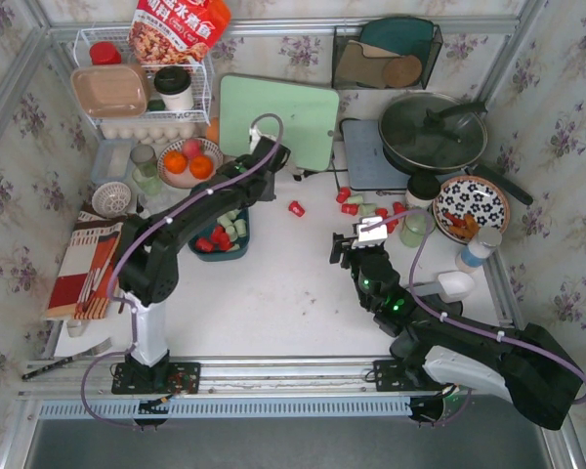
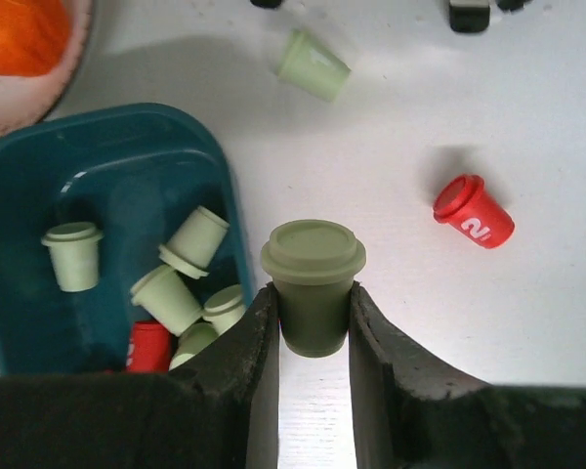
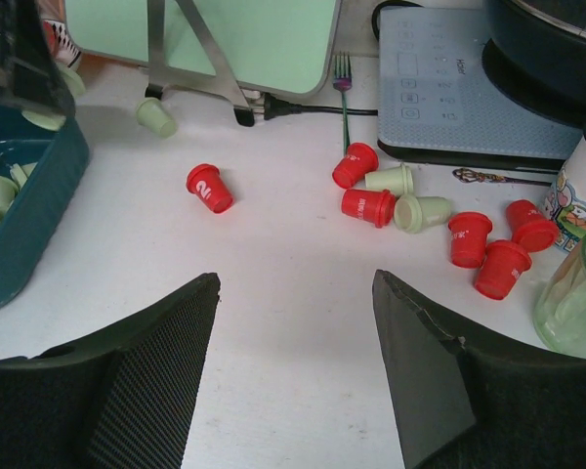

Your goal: Mix the coffee capsules in the storage basket

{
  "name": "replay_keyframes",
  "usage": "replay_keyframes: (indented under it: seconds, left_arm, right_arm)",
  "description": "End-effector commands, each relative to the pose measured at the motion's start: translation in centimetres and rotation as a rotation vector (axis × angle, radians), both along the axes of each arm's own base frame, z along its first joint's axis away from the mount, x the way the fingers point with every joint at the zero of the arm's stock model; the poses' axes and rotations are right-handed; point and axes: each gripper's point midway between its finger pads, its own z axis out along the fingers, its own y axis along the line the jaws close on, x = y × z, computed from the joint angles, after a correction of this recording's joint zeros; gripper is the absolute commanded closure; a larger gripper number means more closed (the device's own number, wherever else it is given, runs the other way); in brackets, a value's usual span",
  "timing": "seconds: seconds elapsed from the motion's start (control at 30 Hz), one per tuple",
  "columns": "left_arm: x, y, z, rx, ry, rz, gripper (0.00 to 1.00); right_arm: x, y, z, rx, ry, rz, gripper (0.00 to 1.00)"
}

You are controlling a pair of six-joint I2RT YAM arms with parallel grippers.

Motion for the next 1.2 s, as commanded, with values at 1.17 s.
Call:
replay_keyframes:
  seconds: [1.17]
  left_arm:
    - [6.5,1.0,-1.1,-0.139,-0.005,0.071,0.41]
  right_arm:
    - [0.3,0.3,0.4,0.017,-0.005,-0.006,0.28]
